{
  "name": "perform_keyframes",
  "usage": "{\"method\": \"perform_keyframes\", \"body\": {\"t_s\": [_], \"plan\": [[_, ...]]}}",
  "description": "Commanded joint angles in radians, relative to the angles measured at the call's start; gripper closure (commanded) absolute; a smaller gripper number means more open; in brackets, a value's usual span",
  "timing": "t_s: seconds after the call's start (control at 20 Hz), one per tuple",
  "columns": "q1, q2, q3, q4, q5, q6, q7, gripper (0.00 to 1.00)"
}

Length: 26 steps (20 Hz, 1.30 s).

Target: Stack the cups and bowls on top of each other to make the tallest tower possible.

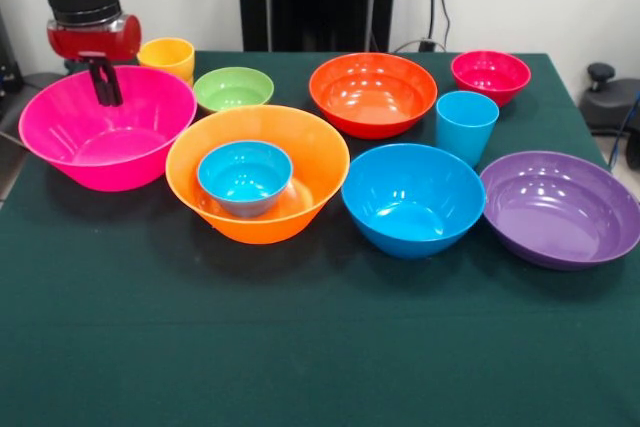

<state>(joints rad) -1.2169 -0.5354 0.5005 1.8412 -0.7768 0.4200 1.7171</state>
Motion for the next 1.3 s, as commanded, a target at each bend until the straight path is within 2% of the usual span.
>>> {"method": "perform_keyframes", "body": {"t_s": [0.05, 0.65, 0.75, 0.9, 1.1, 1.3], "plan": [[-0.011, 0.025, 0.132, -0.031, -0.087, 0.076, -0.320, 1.00], [-0.075, -0.097, 0.199, 0.068, -0.040, 0.151, -0.317, 1.00], [-0.082, -0.080, 0.206, 0.057, -0.056, 0.149, -0.322, 1.00], [-0.117, -0.023, 0.232, 0.011, -0.079, 0.168, -0.388, 1.00], [-0.161, 0.015, 0.273, -0.049, -0.068, 0.237, -0.488, 1.00], [-0.191, 0.036, 0.292, -0.068, -0.075, 0.261, -0.525, 1.00]]}}
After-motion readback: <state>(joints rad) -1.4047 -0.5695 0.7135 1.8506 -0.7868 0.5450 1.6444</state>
